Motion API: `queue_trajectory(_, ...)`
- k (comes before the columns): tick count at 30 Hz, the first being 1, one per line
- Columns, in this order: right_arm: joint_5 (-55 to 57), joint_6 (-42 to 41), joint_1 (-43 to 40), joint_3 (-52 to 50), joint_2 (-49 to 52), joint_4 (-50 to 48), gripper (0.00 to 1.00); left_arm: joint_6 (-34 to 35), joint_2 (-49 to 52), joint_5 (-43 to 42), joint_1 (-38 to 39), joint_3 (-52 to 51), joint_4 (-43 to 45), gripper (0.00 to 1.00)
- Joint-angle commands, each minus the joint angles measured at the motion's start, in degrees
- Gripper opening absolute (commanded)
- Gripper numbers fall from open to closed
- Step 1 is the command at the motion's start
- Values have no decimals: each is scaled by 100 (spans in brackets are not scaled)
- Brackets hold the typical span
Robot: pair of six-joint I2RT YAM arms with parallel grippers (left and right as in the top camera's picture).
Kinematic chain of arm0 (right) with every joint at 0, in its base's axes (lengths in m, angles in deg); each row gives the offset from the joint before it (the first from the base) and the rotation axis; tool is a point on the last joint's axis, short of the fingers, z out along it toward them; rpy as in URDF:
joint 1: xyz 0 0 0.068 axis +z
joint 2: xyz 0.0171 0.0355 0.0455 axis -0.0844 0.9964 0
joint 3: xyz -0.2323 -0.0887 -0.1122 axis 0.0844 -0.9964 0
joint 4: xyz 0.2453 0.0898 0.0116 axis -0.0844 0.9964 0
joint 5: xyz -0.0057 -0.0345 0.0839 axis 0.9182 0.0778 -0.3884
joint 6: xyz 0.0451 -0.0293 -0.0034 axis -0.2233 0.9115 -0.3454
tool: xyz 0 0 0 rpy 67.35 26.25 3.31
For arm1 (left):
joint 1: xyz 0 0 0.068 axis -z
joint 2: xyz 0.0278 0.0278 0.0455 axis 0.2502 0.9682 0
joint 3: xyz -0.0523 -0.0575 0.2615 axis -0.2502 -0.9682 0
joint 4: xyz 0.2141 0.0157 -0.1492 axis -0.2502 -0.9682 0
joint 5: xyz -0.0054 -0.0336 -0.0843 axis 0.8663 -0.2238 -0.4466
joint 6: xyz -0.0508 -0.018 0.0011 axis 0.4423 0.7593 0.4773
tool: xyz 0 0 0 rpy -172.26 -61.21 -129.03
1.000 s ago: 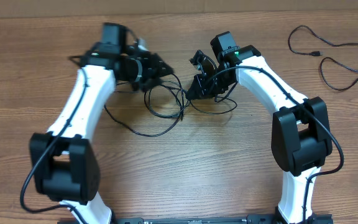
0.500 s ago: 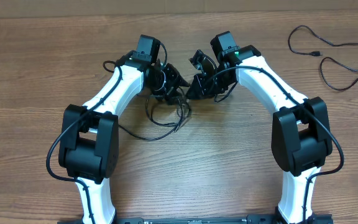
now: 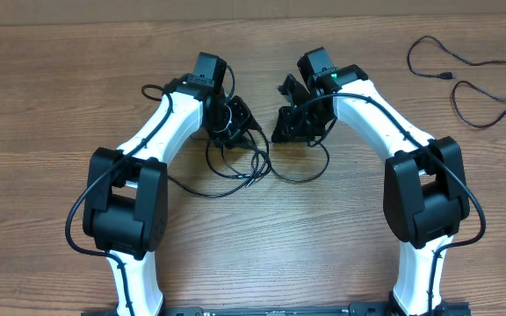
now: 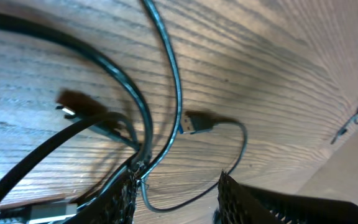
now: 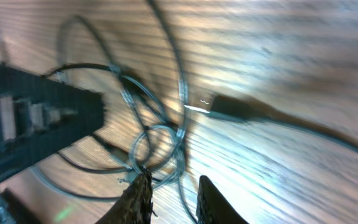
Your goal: Untangle cables
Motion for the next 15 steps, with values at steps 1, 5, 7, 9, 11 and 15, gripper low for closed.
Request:
queue_trajectory(1,444,-433,-20,-131,-249,284,24,-90,46,726,208,-28,-247,45)
queue_trajectory(5,247,-452,57,-295,-249,350,23,-358,46,1080,223,-111,-428,43)
queue_trajectory(7,61,-592,127,-426,-249,181,25,-564,46,1143,234,-210,-422,42)
queue_trajectory(9,61,-1056,195,-566,-249,98,25,-643,46,1320,232,-295,-444,41)
queue_trajectory(11,61,-1331,251,-684,-249,-15,25,-739,46,1541,216,-393,-448,38)
queue_trajectory(15,70,-1797,369,-1027,-247,-496,25,-1410,46,1528,142,-476,-435,17)
